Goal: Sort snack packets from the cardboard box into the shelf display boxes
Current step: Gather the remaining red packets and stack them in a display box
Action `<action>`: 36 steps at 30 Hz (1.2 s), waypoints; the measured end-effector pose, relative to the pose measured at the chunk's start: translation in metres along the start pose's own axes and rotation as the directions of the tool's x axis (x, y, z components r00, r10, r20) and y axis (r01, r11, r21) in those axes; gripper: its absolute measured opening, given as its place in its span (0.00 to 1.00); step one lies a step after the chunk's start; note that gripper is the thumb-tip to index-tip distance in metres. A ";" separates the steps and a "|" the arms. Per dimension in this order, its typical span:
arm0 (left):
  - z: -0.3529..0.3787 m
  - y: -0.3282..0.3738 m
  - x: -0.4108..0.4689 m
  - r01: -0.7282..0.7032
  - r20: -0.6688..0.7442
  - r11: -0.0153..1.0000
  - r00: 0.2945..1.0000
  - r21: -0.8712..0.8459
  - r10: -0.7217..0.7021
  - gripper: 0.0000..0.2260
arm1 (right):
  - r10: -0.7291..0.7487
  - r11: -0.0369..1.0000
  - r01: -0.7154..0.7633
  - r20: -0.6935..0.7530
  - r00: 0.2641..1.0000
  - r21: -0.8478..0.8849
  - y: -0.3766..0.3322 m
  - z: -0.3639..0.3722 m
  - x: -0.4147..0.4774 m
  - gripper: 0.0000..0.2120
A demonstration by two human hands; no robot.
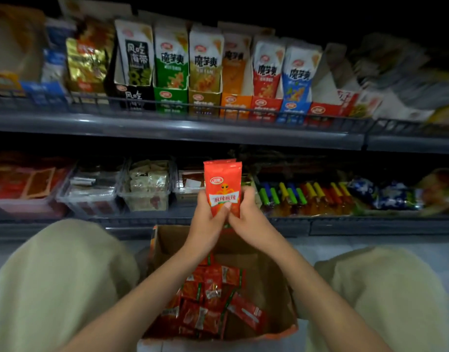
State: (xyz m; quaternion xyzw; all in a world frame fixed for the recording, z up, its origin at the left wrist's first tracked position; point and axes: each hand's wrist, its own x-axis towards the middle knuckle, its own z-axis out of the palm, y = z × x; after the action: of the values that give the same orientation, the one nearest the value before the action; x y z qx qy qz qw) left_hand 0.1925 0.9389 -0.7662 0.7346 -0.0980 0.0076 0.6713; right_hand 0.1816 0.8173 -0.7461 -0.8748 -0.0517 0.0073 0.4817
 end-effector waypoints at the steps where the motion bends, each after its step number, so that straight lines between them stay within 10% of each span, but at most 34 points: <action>1: 0.002 -0.001 -0.001 -0.021 -0.005 1.000 1.000 -0.012 0.021 0.15 | -0.004 0.999 0.007 0.073 0.997 -0.039 -0.001 -0.007 -0.002 0.25; 4: 0.000 0.003 0.001 -0.069 -0.031 0.997 0.997 -0.033 0.068 0.16 | -0.034 0.995 0.051 0.202 0.979 -0.082 -0.012 -0.026 -0.004 0.37; 10: -0.003 0.040 0.020 -0.231 0.141 0.965 0.967 0.125 0.213 0.16 | -0.124 0.978 0.108 0.081 0.989 0.181 -0.048 -0.079 0.013 0.26; 23: 0.082 0.144 0.136 -0.534 0.181 0.709 0.838 0.461 0.514 0.25 | -0.188 0.885 0.377 -0.531 0.826 0.274 -0.063 -0.203 0.055 0.15; 26: 0.113 0.128 0.174 -0.550 0.200 0.526 0.790 0.649 0.580 0.29 | -0.139 0.917 0.374 -0.767 0.626 0.139 -0.050 -0.237 0.064 0.12; 29: 0.143 0.117 0.207 -0.546 0.359 0.135 0.696 0.827 0.622 0.27 | -0.092 0.903 0.404 -0.852 0.516 0.147 -0.037 -0.270 0.071 0.13; 36: 0.173 0.104 0.246 -0.562 0.592 -0.293 0.473 0.773 0.653 0.10 | -0.062 0.819 0.499 -0.820 0.569 0.284 -0.023 -0.313 0.102 0.17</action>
State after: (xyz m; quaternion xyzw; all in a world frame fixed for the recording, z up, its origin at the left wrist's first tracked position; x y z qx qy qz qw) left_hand 0.3971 0.7266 -0.6460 0.8017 -0.4049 0.4359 -0.0576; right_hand 0.3011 0.5761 -0.5557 -0.6164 0.0225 -0.4398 0.6528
